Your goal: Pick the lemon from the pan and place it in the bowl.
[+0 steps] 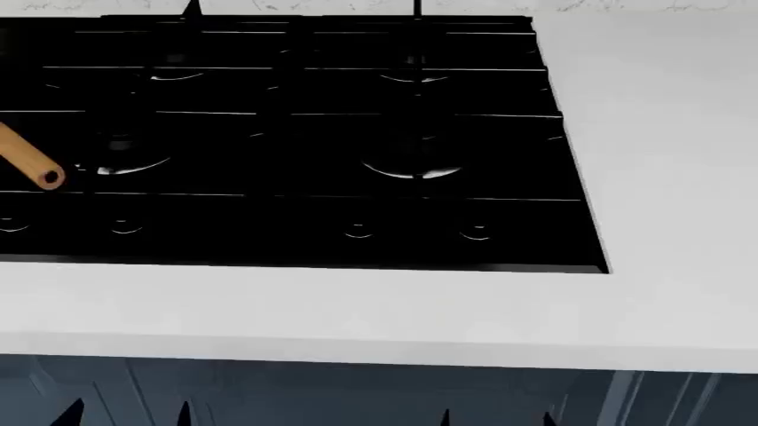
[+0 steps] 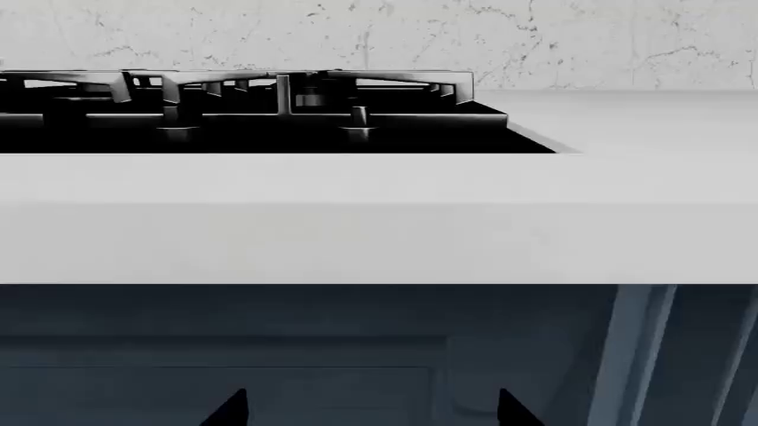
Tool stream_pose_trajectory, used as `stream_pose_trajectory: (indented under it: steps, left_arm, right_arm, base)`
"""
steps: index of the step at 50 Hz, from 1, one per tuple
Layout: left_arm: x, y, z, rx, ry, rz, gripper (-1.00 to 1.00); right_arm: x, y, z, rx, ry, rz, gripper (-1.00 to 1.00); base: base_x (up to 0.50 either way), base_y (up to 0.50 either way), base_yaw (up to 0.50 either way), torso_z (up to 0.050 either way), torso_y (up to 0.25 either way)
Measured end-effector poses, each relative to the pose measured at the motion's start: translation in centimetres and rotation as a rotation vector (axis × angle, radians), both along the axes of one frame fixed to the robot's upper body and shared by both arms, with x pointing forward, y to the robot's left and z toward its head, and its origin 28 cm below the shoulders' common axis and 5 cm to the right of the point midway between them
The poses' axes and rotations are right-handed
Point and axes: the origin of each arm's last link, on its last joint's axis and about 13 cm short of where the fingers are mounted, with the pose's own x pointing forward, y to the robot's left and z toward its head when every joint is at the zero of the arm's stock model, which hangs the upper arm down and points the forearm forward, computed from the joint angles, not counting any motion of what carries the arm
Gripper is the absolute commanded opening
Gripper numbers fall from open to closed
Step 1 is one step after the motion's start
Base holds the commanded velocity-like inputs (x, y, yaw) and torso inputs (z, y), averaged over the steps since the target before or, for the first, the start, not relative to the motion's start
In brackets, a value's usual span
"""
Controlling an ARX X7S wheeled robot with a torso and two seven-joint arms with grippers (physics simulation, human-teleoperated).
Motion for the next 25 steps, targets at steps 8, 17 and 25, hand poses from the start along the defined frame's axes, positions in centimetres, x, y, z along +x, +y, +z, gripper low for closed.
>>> stream_pose_trajectory:
  steps: [8, 17, 25]
  left_arm:
    - [0.16, 0.03, 0.19, 0.02, 0.008, 0.007, 1.0]
    - [-0.03, 0.08, 0.36, 0.02, 0.008, 0.006, 1.0]
    - [-0.15, 0.24, 0.58, 0.023, 0.004, 0.014, 1.0]
  right_arm:
    - [0.15, -0.18, -0.09, -0.015, 0.003, -0.007, 1.0]
    - [-0.02, 0.02, -0.29, -0.018, 0.019, -0.001, 1.0]
    - [-0.06, -0.02, -0.37, -0.031, 0.03, -0.011, 1.0]
  base:
    - [0.0, 0.0, 0.0, 0.0, 0.0]
    - [0.0, 0.0, 0.0, 0.0, 0.0]
    - [0.0, 0.0, 0.0, 0.0, 0.0]
